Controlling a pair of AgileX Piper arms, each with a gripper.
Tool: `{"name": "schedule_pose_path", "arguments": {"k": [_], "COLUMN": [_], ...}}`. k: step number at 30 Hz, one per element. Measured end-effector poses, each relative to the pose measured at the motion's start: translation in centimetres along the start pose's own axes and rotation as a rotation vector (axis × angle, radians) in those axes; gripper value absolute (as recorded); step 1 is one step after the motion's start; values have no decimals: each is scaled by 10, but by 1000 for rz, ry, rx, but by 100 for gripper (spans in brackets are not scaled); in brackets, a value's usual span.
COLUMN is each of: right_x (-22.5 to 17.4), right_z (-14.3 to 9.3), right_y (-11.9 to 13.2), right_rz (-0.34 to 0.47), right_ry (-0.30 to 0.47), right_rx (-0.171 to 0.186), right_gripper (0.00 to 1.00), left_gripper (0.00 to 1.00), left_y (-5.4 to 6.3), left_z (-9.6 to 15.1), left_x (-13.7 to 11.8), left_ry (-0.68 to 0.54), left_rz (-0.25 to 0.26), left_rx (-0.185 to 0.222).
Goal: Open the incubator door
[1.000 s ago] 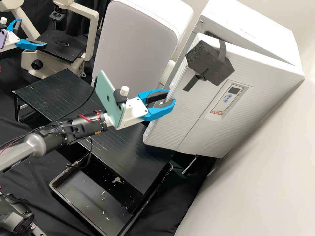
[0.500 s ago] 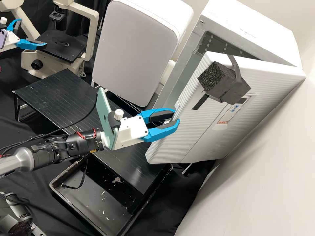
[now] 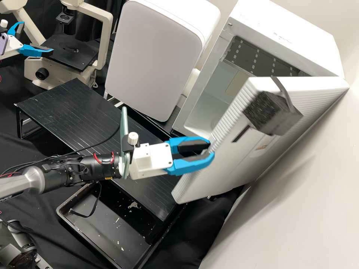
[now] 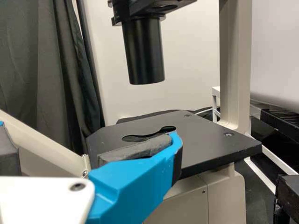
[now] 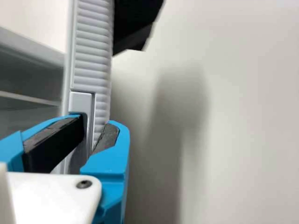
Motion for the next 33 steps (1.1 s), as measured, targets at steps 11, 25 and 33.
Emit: {"name": "schedule_pose_path", "arguments": {"k": [11,25,33], "right_x": [-3,-27,-47], "right_z": [-2,-32,-37], "right_y": [-7,-28,-44], "right_rz": [-42,-375,-521], "right_ry": [-20,494,574], "right_rx": [6,253,360], "right_gripper": [100,100,100], "left_gripper": [100,100,100], "left_y": [0,0,0], "left_z": [0,0,0], "left_x": [0,0,0], "left_ry": [0,0,0], "left_rz": [0,0,0], "left_rx": [0,0,0]}}
